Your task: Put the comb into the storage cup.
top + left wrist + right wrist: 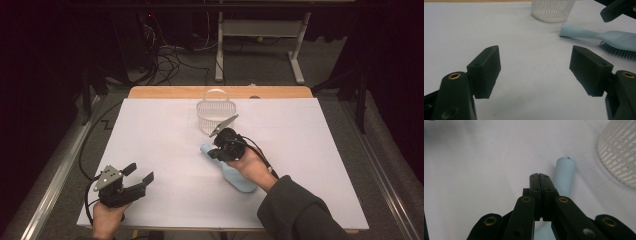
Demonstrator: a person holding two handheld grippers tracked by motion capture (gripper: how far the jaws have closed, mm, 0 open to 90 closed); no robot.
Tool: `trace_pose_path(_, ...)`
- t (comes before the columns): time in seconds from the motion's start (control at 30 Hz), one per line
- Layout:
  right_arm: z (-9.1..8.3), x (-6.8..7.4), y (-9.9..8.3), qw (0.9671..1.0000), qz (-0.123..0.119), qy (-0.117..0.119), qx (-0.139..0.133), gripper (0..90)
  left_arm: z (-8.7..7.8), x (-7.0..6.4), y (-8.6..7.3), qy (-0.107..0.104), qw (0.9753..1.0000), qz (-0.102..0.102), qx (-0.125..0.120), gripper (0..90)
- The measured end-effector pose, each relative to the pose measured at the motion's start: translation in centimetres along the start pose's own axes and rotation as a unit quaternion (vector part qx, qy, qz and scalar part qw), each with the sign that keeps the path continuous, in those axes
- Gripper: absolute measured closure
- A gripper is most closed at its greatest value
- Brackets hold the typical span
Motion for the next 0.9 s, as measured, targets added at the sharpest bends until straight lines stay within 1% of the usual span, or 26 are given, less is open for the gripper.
trace_pose_path(0.17,0.9,0.1,0.9,0.9998,-0.005,0.004,0.019,90.0,0.0,0.0,0.0,-0.001,1.0000,0.000,0.000,24.3)
trace_pose_path(0.23,1.3,0.1,1.1,0.9995,-0.013,0.002,0.029,90.0,0.0,0.0,0.0,-0.002,1.0000,0.000,0.000,24.3)
trace_pose_path(0.37,2.0,0.0,1.6,0.9990,-0.016,0.002,0.042,90.0,0.0,0.0,0.0,-0.002,1.0000,0.000,0.001,24.3)
trace_pose_path(0.6,3.4,0.0,2.4,0.9966,-0.038,-0.011,0.073,90.0,0.0,0.1,0.0,-0.001,1.0000,-0.001,0.001,24.3)
trace_pose_path(0.67,3.8,0.1,2.5,0.9966,-0.039,-0.010,0.072,90.0,0.0,0.1,0.0,-0.002,1.0000,-0.002,0.001,24.3)
trace_pose_path(0.7,3.8,0.1,2.6,0.9960,-0.042,-0.012,0.079,90.0,0.0,0.1,0.0,-0.002,1.0000,-0.001,0.001,24.3)
trace_pose_path(0.73,4.0,0.1,2.6,0.9960,-0.044,-0.012,0.077,90.0,0.0,0.1,0.0,-0.002,1.0000,-0.002,0.001,24.3)
trace_pose_path(0.8,4.3,0.1,2.6,0.9952,-0.048,-0.015,0.084,90.0,0.0,0.1,0.0,-0.002,1.0000,-0.001,0.001,24.3)
trace_pose_path(0.83,4.4,0.1,2.6,0.9945,-0.049,-0.017,0.091,90.0,0.0,0.1,0.0,-0.002,1.0000,-0.001,0.001,24.3)
trace_pose_path(0.9,4.8,0.0,2.5,0.9944,-0.051,-0.019,0.091,90.0,0.0,0.1,0.0,-0.002,1.0000,-0.001,0.001,24.3)
Point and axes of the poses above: each handheld gripper's, and its own axes: z roughly forward along the jaws, y roughly out of its top, x roughly to its left, the point moved 2 cm from there along z, roughly forward along the jaws, and after that the axes turned 14 degrees about -y, right-handed, at the moved point
